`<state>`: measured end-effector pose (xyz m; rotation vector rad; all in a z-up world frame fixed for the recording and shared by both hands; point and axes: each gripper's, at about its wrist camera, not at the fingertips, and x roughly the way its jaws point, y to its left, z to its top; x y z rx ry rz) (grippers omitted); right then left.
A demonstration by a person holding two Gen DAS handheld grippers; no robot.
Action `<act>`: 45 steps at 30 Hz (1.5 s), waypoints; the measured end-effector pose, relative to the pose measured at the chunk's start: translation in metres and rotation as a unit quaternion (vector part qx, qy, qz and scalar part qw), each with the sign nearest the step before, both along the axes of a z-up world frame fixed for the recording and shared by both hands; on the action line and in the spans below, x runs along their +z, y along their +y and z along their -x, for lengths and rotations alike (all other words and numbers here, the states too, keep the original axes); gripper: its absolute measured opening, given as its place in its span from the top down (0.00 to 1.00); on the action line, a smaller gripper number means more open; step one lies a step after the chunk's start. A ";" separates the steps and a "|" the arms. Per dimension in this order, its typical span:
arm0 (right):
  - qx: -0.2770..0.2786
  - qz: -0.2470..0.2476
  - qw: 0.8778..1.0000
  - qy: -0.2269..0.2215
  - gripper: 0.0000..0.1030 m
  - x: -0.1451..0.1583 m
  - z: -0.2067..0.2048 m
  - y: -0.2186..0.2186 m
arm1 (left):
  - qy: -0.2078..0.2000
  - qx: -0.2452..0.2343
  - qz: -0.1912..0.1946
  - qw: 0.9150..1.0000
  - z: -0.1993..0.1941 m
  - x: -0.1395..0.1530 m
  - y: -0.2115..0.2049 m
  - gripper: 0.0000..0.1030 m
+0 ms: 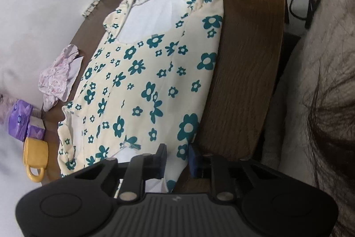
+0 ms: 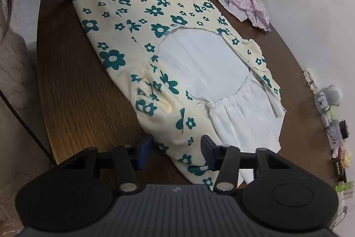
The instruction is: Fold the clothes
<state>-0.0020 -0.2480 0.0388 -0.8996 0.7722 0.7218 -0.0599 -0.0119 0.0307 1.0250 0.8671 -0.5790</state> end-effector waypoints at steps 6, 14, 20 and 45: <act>0.003 -0.003 1.000 0.008 0.90 -0.001 -0.004 0.000 | 0.029 -0.010 0.000 1.000 -0.005 0.004 -0.001 0.99; 0.026 0.009 1.000 0.000 0.93 0.011 -0.007 0.003 | -0.001 0.014 0.011 1.000 -0.026 0.031 0.005 1.00; 0.051 0.030 0.997 -0.044 0.94 0.027 -0.026 0.010 | -0.054 0.037 -0.015 0.998 -0.061 0.043 0.011 1.00; 0.085 0.085 0.992 -0.049 0.94 -0.006 -0.116 0.036 | -0.016 0.058 -0.004 0.998 -0.155 0.004 0.033 0.95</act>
